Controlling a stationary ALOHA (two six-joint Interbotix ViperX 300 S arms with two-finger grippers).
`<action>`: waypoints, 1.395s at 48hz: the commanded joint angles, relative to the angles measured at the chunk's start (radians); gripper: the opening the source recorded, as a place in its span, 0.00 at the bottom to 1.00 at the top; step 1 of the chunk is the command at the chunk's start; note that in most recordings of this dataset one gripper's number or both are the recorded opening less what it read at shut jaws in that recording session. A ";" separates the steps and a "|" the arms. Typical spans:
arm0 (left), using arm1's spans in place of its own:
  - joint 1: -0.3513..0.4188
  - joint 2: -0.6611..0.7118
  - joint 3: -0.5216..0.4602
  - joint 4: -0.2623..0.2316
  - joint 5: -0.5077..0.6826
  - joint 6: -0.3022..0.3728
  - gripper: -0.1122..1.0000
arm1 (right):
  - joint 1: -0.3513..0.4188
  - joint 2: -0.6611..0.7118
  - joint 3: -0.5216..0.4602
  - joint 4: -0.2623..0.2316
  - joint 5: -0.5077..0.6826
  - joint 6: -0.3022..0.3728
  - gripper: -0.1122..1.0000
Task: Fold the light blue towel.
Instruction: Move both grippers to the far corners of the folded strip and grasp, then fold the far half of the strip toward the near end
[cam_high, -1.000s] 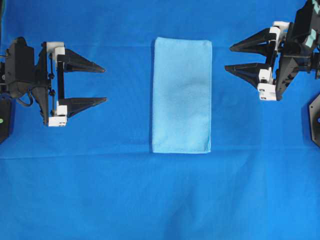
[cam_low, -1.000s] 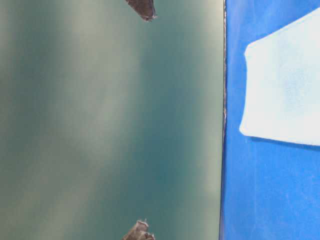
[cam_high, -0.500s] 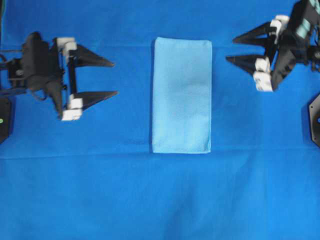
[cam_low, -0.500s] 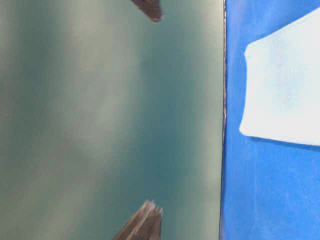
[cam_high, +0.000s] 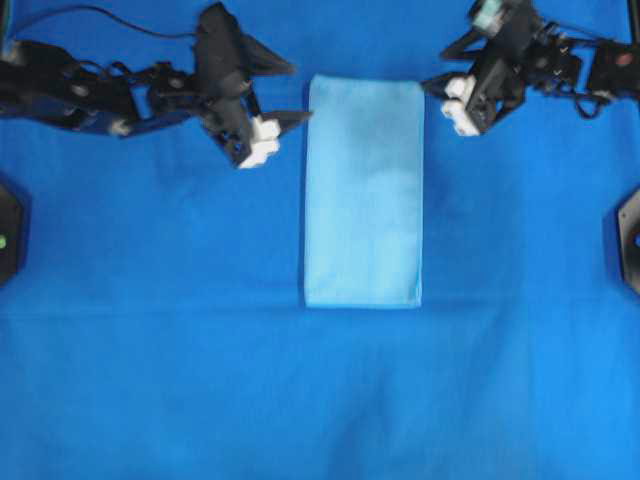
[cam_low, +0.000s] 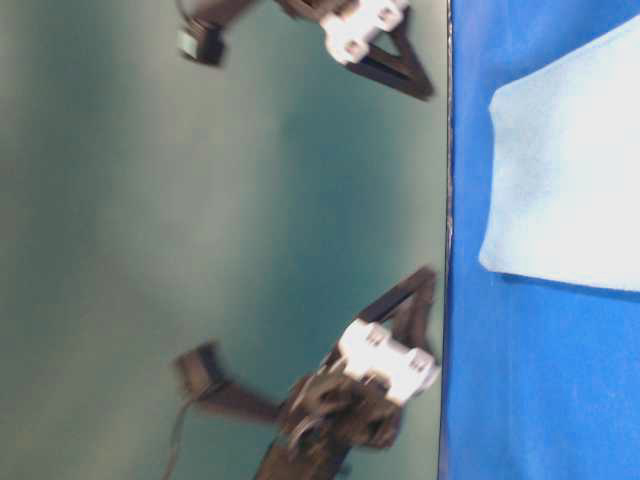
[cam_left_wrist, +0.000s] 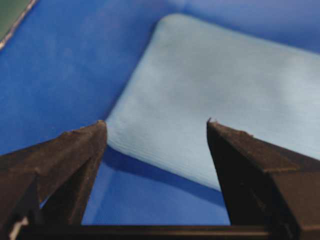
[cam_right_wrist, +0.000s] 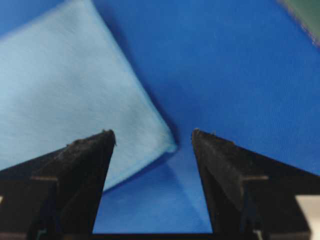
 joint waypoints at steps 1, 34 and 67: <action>0.021 0.057 -0.061 0.000 -0.011 0.000 0.79 | -0.006 0.048 -0.043 -0.011 -0.006 0.002 0.68; 0.087 0.230 -0.156 0.002 0.012 0.028 0.32 | -0.026 0.218 -0.092 -0.014 -0.014 0.002 0.31; 0.126 0.167 -0.193 0.002 0.032 0.130 0.13 | -0.067 0.097 -0.094 -0.014 0.038 0.002 0.14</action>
